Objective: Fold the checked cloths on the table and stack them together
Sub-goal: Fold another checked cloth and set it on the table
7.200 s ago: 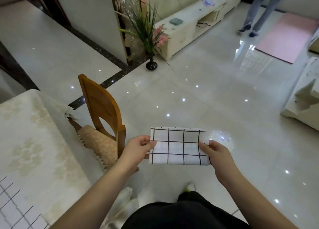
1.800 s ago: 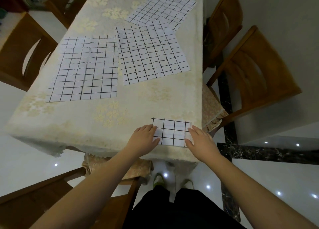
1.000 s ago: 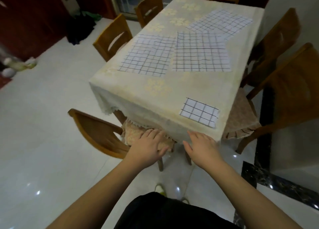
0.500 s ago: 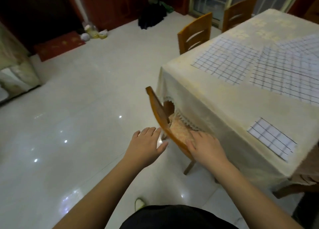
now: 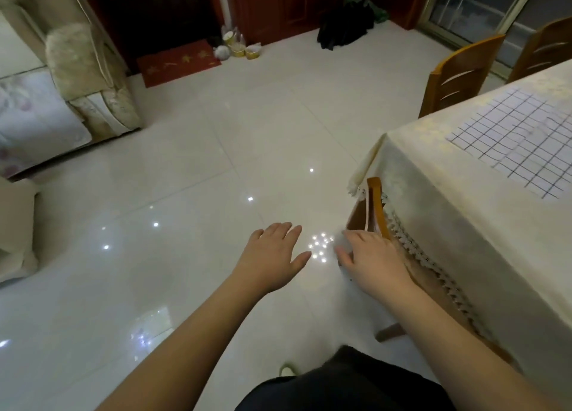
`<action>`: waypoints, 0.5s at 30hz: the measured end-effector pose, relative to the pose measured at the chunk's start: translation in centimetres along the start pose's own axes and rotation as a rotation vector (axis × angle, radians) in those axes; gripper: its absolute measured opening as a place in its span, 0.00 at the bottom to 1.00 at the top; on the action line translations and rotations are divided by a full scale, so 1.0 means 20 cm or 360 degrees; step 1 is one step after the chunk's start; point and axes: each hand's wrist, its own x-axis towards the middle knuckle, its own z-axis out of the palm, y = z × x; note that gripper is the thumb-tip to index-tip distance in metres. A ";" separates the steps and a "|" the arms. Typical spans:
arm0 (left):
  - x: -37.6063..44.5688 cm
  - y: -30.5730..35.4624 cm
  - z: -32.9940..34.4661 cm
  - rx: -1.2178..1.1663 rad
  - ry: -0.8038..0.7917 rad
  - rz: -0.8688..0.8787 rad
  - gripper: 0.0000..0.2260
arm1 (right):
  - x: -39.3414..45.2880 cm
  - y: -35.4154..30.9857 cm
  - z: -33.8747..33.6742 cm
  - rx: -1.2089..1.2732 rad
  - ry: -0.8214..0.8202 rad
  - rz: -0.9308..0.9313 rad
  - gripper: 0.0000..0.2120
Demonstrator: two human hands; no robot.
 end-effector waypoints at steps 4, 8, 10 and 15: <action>0.19 -0.07 -0.03 -0.0014 -0.0019 -0.0003 0.28 | 0.23 -0.02 0.01 -0.0036 -0.0056 -0.0051 0.26; 0.47 -0.16 -0.06 0.0029 -0.0052 -0.0003 0.28 | 0.53 0.00 -0.01 -0.0029 -0.0048 -0.0061 0.26; 0.62 -0.20 -0.09 0.0055 -0.0101 -0.0011 0.28 | 0.68 0.02 -0.04 -0.0020 -0.0059 -0.0045 0.26; 0.94 -0.27 -0.19 0.0186 -0.0165 0.0032 0.28 | 0.99 0.10 -0.12 -0.0017 -0.0074 -0.0009 0.25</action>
